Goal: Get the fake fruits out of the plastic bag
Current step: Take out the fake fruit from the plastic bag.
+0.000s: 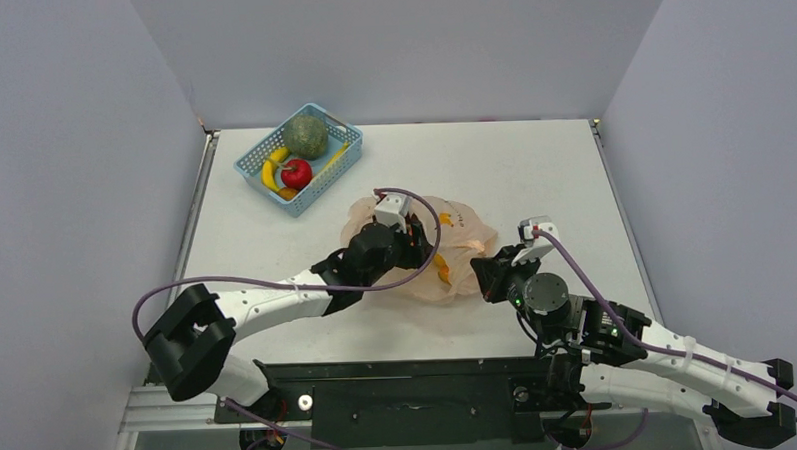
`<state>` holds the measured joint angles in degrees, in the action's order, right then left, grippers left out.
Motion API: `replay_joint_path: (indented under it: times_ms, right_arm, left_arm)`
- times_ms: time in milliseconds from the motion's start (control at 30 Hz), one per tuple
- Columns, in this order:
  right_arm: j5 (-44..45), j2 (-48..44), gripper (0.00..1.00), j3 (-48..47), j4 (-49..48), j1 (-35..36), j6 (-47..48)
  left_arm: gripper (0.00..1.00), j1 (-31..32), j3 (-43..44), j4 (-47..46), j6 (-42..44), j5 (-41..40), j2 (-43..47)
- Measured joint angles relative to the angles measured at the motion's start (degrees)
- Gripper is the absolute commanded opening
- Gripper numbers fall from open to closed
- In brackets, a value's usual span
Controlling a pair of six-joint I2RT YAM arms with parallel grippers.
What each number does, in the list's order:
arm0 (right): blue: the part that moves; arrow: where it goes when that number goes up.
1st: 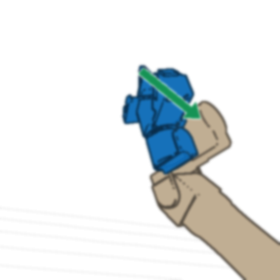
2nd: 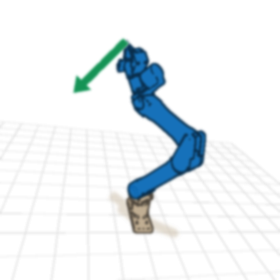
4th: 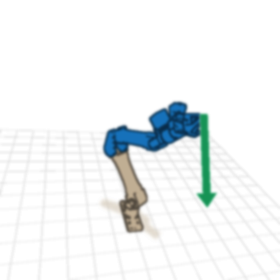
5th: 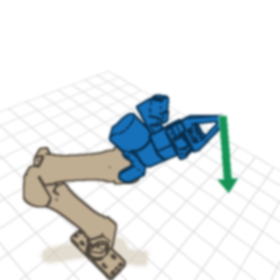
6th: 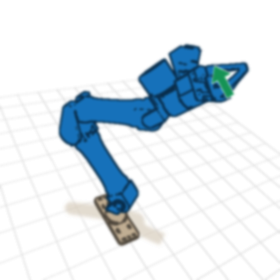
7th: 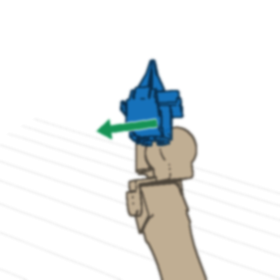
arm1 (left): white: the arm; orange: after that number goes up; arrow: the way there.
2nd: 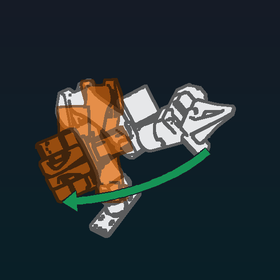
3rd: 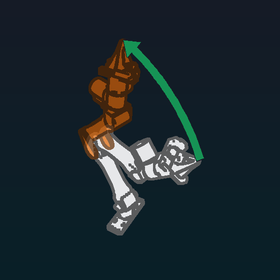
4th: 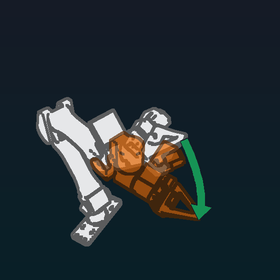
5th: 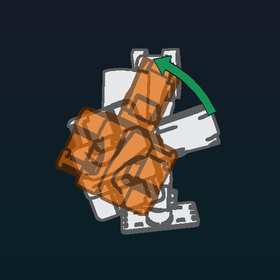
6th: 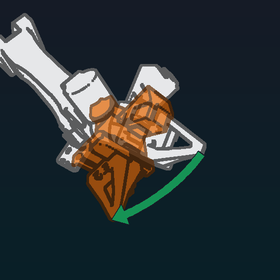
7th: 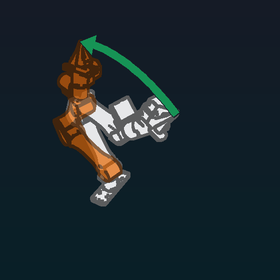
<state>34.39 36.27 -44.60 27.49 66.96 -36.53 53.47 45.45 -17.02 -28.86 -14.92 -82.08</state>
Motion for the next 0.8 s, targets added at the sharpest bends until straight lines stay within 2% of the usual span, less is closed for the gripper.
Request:
replay_joint_path:
  times_ms: [167, 267, 367, 500, 800]
  right_arm:
    - [-0.4, 0.0, 0.00, 0.8, 0.0, 0.0, -0.2]
    - [-0.4, -0.4, 0.00, 1.5, -0.1, 0.0, -0.4]
    - [-0.4, -0.8, 0.00, 2.1, 0.0, 0.0, -0.7]
    - [-0.7, -0.9, 0.00, 2.6, 0.0, 0.0, -1.1]
    - [-0.8, -0.9, 0.00, 2.9, -0.1, 0.0, -1.7]
  left_arm:
    - [0.57, -3.7, 3.5, -0.8, -0.9, 4.4, -5.0]
    - [0.64, -6.8, 3.8, -1.1, -1.0, 5.2, -8.7]
    - [0.75, -8.1, 3.9, -0.6, -0.3, 4.7, -11.8]
    - [0.84, -7.7, 4.9, -0.7, 1.7, 2.2, -13.0]
    - [0.89, -6.3, 8.1, 3.7, 6.0, -7.9, -17.1]
